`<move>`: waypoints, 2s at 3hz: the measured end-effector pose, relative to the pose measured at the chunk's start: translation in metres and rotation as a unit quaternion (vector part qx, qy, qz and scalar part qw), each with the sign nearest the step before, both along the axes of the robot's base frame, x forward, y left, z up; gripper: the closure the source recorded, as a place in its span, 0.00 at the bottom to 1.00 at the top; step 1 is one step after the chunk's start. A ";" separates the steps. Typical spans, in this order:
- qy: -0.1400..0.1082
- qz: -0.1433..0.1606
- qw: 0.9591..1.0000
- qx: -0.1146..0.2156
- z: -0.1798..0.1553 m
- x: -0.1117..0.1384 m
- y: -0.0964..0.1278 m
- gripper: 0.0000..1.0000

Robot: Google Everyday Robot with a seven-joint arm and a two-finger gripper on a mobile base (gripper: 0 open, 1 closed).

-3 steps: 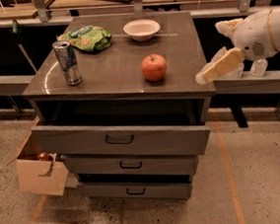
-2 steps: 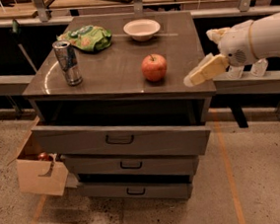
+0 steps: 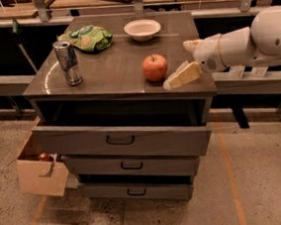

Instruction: Place apple into paper bowl

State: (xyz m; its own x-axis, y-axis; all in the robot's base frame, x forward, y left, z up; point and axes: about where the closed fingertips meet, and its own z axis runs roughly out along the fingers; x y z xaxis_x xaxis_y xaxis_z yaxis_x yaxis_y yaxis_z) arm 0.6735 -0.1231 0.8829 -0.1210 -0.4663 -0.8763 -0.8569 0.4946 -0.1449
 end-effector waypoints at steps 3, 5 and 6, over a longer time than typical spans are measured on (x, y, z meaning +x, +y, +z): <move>0.007 0.048 0.998 0.033 -0.026 0.043 0.044 0.46; -0.050 0.001 0.998 0.029 0.020 0.113 0.040 0.93; -0.110 -0.053 0.992 0.014 0.063 0.160 0.028 1.00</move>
Offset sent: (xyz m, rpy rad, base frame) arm 0.0457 0.0392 -0.0292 0.0708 0.0087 0.0869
